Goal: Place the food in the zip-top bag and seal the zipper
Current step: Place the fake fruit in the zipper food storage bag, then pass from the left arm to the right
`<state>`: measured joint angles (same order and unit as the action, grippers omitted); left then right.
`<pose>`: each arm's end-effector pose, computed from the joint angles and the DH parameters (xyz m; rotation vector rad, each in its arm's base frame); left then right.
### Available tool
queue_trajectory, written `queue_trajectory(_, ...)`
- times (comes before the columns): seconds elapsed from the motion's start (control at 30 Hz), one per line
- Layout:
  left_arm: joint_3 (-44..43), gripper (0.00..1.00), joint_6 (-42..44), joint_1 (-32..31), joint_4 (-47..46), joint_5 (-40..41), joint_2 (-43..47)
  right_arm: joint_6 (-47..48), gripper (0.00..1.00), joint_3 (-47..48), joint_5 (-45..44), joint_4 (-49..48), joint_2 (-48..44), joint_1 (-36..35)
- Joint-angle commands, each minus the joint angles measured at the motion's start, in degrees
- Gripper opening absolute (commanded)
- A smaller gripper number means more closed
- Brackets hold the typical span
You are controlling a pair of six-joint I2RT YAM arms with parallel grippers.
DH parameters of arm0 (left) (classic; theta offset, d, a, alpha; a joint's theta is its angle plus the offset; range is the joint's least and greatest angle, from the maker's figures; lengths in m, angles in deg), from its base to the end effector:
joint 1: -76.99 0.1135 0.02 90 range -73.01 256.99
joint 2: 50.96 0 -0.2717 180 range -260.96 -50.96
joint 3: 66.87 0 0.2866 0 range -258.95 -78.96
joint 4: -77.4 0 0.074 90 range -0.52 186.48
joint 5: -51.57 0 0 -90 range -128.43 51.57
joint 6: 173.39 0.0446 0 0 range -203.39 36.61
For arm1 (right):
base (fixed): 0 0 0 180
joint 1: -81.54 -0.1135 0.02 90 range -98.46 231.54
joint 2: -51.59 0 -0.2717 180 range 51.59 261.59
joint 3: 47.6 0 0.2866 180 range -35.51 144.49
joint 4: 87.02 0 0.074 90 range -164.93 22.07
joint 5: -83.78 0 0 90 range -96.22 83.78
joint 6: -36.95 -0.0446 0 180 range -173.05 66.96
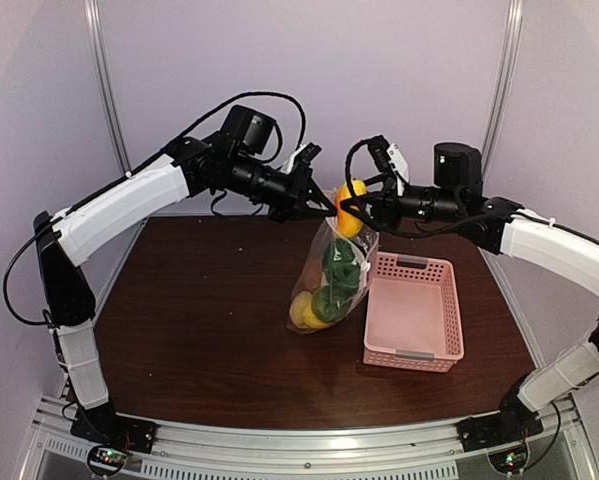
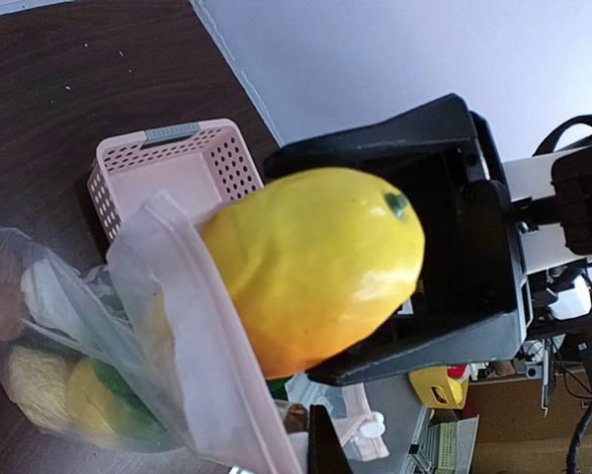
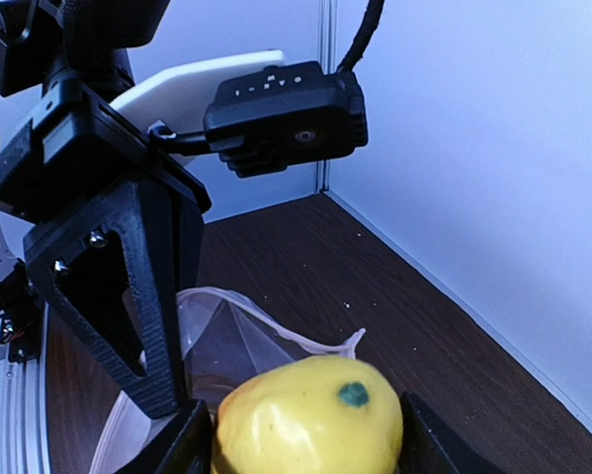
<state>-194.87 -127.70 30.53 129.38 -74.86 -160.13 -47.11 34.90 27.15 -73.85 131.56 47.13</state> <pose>0.3063 -0.3607 0.4025 0.4800 2.4299 -1.5031 0.2900 0.2284 0.3732 -1.0141 1.4956 0.8672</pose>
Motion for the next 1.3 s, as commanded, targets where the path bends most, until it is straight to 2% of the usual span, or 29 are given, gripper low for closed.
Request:
queue_trajectory(0.0, 0.5, 0.00, 0.5, -0.3, -4.5, -1.2, 3.2, 1.9, 0.70, 1.1, -5.4, -0.7, -0.3, -0.9)
queue_trajectory(0.17, 1.4, 0.00, 0.9, -0.2, -4.8, -0.7, 3.7, 5.3, 0.87, 6.1, -7.0, 10.5, -3.4, -0.6)
queue_trajectory(0.27, 1.6, 0.00, 1.4, -0.2, -5.0, -0.8, 3.9, 5.0, 0.92, 9.0, -5.8, 16.8, -4.2, -0.3)
queue_trajectory(0.47, 2.4, 0.00, 1.8, -0.2, -5.1, -0.7, 4.3, 4.4, 0.86, 12.7, -9.2, 28.8, -3.4, 0.6)
queue_trajectory(0.6, 2.6, 0.00, 2.0, -0.2, -5.1, -0.7, 4.6, 5.3, 0.81, 14.6, -5.9, 36.5, -0.3, 0.6)
queue_trajectory(0.73, 2.8, 0.00, 2.1, -0.2, -5.1, -0.8, 5.0, 5.3, 0.79, 14.0, -5.1, 39.0, 0.2, 0.6)
queue_trajectory(0.87, 3.4, 0.00, 2.4, -0.2, -5.1, -0.9, 5.2, 5.1, 0.68, 14.3, -6.3, 39.7, 1.8, 0.6)
queue_trajectory(1.0, 3.9, 0.00, 2.4, -0.2, -5.4, -1.2, 5.2, 2.2, 0.49, 15.3, -5.3, 37.8, 4.1, 0.6)
queue_trajectory(1.07, 3.9, 0.00, 2.6, -0.2, -5.4, -1.1, 5.2, 1.2, 0.36, 16.5, -5.2, 38.1, 5.7, 0.6)
queue_trajectory(1.17, 3.0, 0.00, 4.2, 0.1, -5.1, -0.7, 4.9, -0.2, 0.09, 21.1, -4.9, 42.0, 8.9, 0.6)
queue_trajectory(1.2, 1.9, 0.00, 6.2, 0.3, -3.9, 1.0, 4.7, -1.3, 0.00, 24.5, -4.8, 44.4, 9.8, 0.6)
queue_trajectory(1.27, -0.7, 0.00, 12.1, 0.7, 1.2, 12.0, 4.4, -4.8, 0.00, 31.2, -2.8, 47.3, 10.3, 1.7)
